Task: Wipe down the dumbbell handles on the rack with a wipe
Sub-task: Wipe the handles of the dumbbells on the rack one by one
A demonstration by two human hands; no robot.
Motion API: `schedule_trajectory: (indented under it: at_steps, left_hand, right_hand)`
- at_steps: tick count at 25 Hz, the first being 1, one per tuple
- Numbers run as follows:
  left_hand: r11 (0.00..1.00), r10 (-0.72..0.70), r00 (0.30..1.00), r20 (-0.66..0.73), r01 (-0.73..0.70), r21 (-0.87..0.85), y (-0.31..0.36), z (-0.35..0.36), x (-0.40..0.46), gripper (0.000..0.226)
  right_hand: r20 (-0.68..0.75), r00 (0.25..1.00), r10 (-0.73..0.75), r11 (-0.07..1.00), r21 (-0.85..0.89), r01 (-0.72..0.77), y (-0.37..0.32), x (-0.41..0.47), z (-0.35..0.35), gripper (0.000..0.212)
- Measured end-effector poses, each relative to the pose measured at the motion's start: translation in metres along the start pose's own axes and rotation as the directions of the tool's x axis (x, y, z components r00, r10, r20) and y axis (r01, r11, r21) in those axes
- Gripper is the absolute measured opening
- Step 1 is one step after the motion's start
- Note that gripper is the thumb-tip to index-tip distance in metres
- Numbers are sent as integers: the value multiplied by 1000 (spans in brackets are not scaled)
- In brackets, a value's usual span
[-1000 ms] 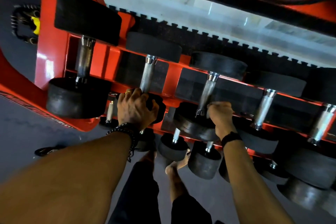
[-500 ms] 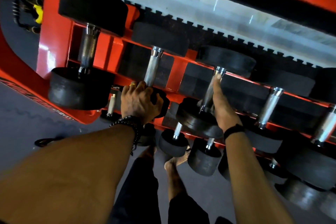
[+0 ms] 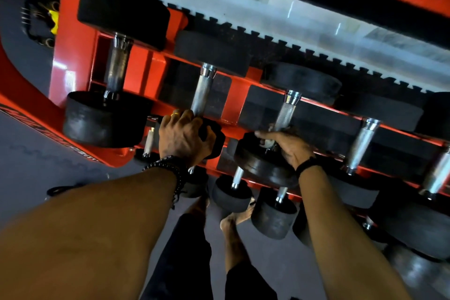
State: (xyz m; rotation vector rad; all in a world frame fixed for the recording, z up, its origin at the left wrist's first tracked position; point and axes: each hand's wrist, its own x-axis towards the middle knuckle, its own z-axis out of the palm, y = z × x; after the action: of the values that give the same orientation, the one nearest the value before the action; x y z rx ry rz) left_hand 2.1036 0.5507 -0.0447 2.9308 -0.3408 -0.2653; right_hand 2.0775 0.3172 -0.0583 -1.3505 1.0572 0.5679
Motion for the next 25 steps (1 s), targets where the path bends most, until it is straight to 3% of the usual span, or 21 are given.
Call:
schedule_trajectory:
  at_steps: [2, 4, 6, 8, 10, 13, 14, 17, 18, 22, 23, 25]
  left_hand:
    - [1000, 7, 1000, -13, -8, -11, 0, 1, 0, 35]
    - [1000, 5, 1000, -7, -5, -10, 1, 1, 0, 36]
    - [1000, 3, 1000, -9, -3, -4, 0, 1, 0, 36]
    - [1000, 11, 1000, -23, -11, -7, 0, 1, -2, 37]
    - [1000, 18, 1000, -24, -19, -13, 0, -1, -1, 38]
    - [1000, 24, 999, -21, -24, 1, 1, -1, 0, 38]
    - [1000, 26, 999, -23, -26, 0, 2, -1, 0, 37]
    - [1000, 24, 999, -31, -24, -6, 1, -2, -2, 36]
    - [1000, 22, 999, -35, -22, -6, 1, -3, -1, 36]
    - [1000, 15, 1000, -13, -15, 6, 1, -1, 0, 37]
    - [1000, 12, 1000, -16, -12, 10, 1, 1, 0, 36]
    - [1000, 14, 1000, -16, -14, 10, 1, 1, -1, 35]
  right_hand:
    - [-130, 981, -145, 913, -399, 82, 3, -3, -7, 32]
    - [-167, 953, -253, 778, -621, 98, 8, -12, -17, 44]
    - [-219, 914, -342, 790, -593, 153, 16, -27, -24, 48]
    - [-224, 836, -502, 768, -560, 310, 23, -32, -24, 38]
    - [-263, 679, -686, 693, -519, 500, 12, -19, -21, 25]
    - [-389, 466, -795, 606, -466, 645, -11, 10, -18, 10]
    - [-386, 463, -798, 602, -481, 637, -6, 9, -18, 6]
    - [-330, 630, -703, 690, -531, 492, 34, -23, -15, 8]
    - [-321, 646, -693, 697, -529, 485, 36, -28, -14, 9]
    - [-448, 527, -722, 688, -391, 611, -4, 3, -15, 25]
    - [-440, 530, -725, 687, -402, 605, -5, 5, -14, 26]
    - [-364, 610, -704, 685, -577, 446, 21, -6, -15, 16]
